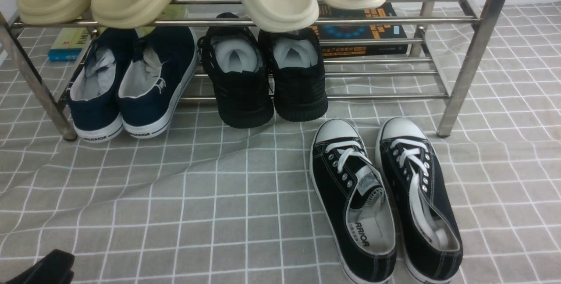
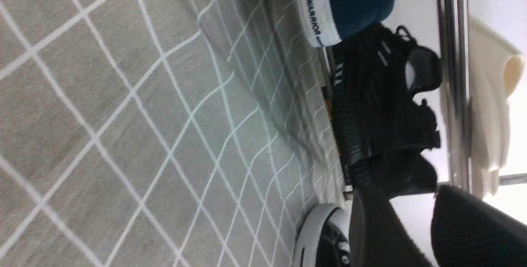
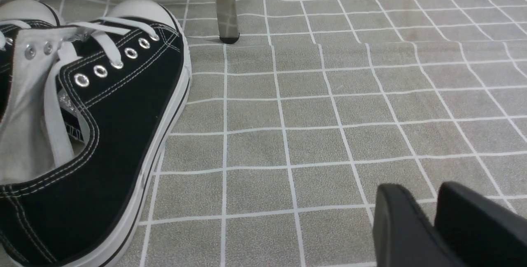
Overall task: Take the shoes off the shelf with your hand from the grey coffee tablecloth.
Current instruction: 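Grasp the leftmost shoe on the bottom shelf of the shoe rack with the left gripper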
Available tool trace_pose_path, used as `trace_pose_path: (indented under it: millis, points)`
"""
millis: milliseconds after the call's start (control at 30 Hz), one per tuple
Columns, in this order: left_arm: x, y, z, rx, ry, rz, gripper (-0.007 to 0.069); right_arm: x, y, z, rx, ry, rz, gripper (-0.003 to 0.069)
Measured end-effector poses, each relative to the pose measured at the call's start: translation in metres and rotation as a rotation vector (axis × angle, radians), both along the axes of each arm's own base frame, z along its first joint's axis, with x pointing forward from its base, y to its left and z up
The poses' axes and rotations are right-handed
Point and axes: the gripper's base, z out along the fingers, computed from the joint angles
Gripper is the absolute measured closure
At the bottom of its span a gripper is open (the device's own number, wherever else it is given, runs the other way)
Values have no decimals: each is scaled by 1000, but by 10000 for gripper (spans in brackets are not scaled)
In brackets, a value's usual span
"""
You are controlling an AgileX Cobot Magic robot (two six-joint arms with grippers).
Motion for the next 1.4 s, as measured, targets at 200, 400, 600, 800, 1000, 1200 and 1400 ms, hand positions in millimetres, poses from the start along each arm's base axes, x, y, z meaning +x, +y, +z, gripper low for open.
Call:
trace_pose_path:
  millis: [200,400,600,800,1000,1200,1400]
  points:
    - [1,5,12,24,-114,53,484,0,0,0,0,0,0,487]
    - [13,-2,22,141,113,-54,622,0,0,0,0,0,0,477]
    - [57,-4,38,281,382,-138,562,0,0,0,0,0,0,469]
    - [127,-1,71,445,456,-171,348,0,0,0,0,0,0,460]
    - [186,27,92,454,543,-93,211,0,0,0,0,0,0,451]
    - [224,53,113,475,621,-95,198,0,0,0,0,0,0,445]
    - [269,61,126,564,620,-166,195,0,0,0,0,0,0,435]
